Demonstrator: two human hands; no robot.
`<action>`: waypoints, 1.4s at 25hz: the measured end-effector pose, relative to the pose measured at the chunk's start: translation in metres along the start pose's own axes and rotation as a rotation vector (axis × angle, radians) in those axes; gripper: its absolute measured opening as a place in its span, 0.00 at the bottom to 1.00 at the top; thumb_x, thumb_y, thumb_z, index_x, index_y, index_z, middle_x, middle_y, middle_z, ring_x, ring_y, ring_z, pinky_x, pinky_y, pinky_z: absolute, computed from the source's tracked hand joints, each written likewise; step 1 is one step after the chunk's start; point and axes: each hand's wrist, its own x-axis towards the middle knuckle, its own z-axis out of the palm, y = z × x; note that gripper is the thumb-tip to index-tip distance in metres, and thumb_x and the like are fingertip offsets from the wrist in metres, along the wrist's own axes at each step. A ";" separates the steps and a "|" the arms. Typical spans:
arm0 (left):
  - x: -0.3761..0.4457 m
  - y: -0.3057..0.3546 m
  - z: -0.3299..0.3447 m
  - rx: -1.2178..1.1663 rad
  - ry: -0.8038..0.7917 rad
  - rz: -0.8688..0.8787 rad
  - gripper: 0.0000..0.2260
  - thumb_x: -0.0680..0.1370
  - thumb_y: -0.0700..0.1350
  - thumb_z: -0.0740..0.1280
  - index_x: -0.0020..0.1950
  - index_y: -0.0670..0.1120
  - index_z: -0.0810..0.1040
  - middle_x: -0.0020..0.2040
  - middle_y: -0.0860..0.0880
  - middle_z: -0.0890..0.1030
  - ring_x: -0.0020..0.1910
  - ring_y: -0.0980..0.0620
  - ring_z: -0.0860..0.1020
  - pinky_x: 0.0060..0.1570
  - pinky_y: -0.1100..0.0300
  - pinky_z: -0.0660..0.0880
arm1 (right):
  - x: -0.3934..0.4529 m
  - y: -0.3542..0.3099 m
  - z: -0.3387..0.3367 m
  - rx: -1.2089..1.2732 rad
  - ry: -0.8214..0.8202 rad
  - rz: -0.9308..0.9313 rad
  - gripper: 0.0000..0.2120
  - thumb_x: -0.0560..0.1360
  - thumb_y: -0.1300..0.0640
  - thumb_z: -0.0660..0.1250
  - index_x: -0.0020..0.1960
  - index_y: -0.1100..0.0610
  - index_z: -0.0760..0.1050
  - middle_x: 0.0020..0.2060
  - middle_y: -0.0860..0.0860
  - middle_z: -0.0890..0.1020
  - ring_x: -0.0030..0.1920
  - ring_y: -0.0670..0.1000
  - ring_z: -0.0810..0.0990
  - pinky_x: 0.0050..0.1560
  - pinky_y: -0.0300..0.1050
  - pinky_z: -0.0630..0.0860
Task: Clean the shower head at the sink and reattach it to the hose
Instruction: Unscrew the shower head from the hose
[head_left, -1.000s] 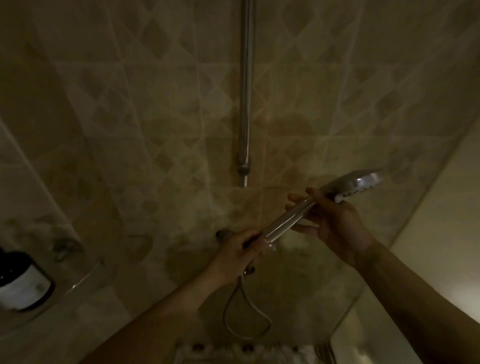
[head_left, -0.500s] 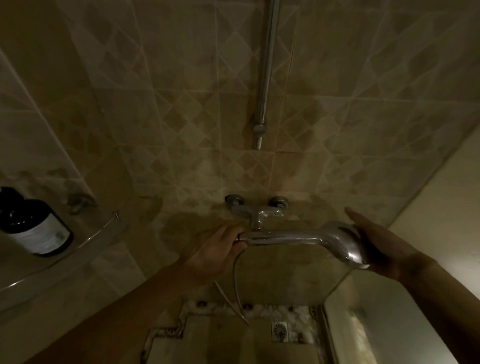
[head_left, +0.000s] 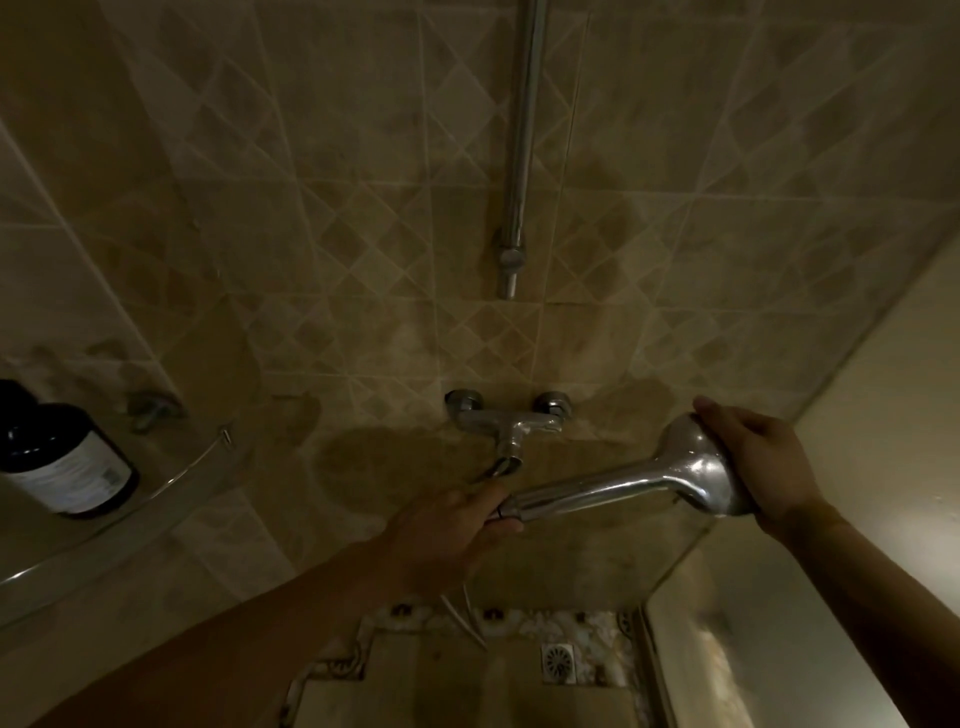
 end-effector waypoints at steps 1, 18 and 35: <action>0.002 0.000 0.000 -0.020 0.003 -0.012 0.17 0.79 0.62 0.50 0.63 0.56 0.66 0.47 0.51 0.80 0.40 0.52 0.76 0.40 0.60 0.68 | 0.004 0.004 -0.002 0.000 -0.018 -0.007 0.15 0.71 0.42 0.72 0.40 0.55 0.85 0.34 0.54 0.86 0.42 0.63 0.84 0.46 0.53 0.78; 0.017 -0.015 0.022 0.580 0.094 -0.053 0.25 0.82 0.58 0.45 0.51 0.48 0.79 0.26 0.49 0.78 0.23 0.50 0.76 0.21 0.63 0.67 | -0.005 -0.016 -0.005 -0.162 -0.073 -0.339 0.08 0.72 0.48 0.73 0.42 0.53 0.82 0.30 0.50 0.82 0.21 0.54 0.76 0.21 0.37 0.69; 0.025 -0.009 0.028 0.499 -0.227 -0.063 0.26 0.83 0.55 0.48 0.75 0.40 0.52 0.58 0.40 0.79 0.55 0.36 0.77 0.54 0.47 0.71 | 0.017 0.029 0.021 0.493 -0.047 0.283 0.09 0.71 0.55 0.74 0.45 0.61 0.81 0.39 0.56 0.85 0.34 0.52 0.83 0.28 0.43 0.80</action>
